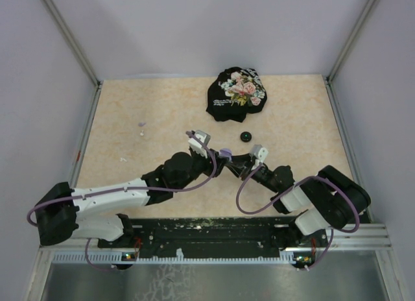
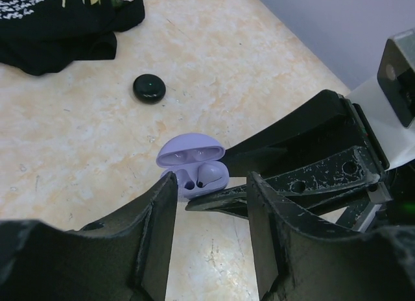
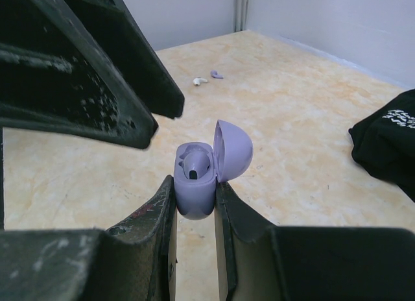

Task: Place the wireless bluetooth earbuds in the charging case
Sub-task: Place the earbud in the charging case, then pick up the earbud from the center of the board.

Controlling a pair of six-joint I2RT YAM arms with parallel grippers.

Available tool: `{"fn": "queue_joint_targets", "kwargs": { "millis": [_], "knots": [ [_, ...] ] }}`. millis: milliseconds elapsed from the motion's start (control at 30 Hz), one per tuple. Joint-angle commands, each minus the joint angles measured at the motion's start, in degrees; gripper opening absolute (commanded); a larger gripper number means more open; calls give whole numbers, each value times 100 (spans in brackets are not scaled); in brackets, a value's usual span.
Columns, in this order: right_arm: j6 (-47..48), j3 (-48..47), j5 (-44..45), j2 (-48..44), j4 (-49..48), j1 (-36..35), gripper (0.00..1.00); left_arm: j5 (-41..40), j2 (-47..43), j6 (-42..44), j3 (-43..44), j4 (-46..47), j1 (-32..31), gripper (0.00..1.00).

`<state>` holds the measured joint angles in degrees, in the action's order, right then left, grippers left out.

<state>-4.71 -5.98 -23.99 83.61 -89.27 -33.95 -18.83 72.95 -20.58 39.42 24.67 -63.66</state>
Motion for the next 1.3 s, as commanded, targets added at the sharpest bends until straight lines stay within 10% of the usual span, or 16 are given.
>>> {"fn": "queue_joint_targets", "kwargs": {
  "millis": [0,300,667,1267],
  "knots": [
    [-57,-33,67,-104,-960,38,0,-345,-436,53,295,-701,-15,53],
    [-31,-34,58,-82,-959,38,0,-766,-741,10,442,-2021,425,56],
    [-3,-61,34,14,-955,38,0,-203,-731,127,509,-3136,2726,56],
    [-3,-113,-91,128,-966,38,0,937,1769,626,2071,-2913,5631,56]
  ]
}}
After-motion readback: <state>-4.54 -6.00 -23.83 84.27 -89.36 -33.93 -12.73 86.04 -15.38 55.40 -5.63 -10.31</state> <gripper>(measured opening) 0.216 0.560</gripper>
